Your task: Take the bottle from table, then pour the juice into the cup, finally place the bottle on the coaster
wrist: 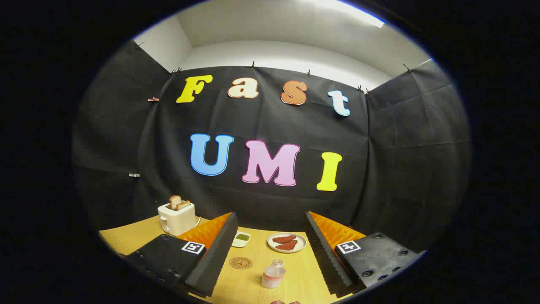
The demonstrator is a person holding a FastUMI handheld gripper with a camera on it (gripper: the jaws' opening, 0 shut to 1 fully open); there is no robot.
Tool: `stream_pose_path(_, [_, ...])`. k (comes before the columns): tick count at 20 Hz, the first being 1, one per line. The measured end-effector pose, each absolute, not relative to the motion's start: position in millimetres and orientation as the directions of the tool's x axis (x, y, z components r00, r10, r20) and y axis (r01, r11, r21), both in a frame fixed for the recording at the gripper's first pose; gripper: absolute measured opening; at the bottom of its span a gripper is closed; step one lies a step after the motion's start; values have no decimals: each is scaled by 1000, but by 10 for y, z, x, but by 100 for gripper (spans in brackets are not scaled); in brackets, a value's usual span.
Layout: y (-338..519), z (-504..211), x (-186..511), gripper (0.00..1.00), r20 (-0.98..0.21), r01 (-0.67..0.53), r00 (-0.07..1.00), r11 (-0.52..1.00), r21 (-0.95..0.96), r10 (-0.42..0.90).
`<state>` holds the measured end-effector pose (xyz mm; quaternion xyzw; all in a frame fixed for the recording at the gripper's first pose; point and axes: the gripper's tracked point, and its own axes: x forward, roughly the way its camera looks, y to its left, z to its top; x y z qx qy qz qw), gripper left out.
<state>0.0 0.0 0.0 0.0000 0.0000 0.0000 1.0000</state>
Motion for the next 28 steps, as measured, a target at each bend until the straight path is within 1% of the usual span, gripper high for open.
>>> stream_pose_path(8, [-270,-305,220,97,-47,-43,998,999,14,43])
stream_pose_path(12, [-244,-523,346,97,-88,-89,992,994,62,94])
stream_pose_path(15, [-239,-551,350,97,-84,-94,991,992,78,101])
stream_pose_path(20, [-192,-668,289,97,-77,-70,994,992,101,78])
stream_pose_path(22, [-173,-765,277,97,-100,-68,992,994,81,76])
stream_pose_path(28, [-174,-814,298,97,-104,-41,993,995,94,51])
